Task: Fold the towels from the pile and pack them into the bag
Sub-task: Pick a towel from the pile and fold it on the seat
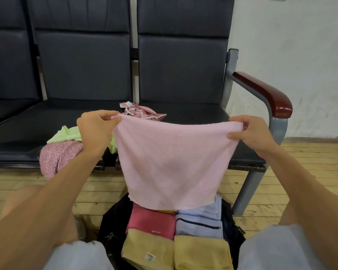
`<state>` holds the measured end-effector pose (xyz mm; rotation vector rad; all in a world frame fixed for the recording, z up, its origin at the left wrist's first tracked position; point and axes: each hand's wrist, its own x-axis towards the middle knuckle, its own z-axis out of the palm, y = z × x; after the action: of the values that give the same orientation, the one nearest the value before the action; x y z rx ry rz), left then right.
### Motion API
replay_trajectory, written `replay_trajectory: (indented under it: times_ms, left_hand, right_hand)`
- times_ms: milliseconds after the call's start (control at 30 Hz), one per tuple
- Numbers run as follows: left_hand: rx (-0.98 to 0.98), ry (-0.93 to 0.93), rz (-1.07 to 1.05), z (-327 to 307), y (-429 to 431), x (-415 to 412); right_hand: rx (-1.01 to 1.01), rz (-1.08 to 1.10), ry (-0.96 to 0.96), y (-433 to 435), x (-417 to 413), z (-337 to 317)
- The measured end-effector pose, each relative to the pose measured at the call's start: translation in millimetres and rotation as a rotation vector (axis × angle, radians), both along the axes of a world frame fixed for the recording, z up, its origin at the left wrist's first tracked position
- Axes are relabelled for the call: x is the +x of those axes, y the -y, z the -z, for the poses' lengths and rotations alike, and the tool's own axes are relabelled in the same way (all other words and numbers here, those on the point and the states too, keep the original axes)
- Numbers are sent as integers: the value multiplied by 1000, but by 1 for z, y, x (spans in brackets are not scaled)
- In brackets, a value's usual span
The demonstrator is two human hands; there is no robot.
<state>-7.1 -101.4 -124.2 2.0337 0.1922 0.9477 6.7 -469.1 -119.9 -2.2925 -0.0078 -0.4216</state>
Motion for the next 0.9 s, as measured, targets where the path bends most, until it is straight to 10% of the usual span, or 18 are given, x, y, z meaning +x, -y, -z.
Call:
replay_trajectory:
  times_ms: [367, 900]
  left_hand:
    - [3, 135, -18, 0, 0, 2]
    - [-251, -109, 228, -5, 16, 32]
  right_hand:
    - [-404, 170, 147, -4, 6, -2]
    - [-58, 193, 162, -9, 30, -18]
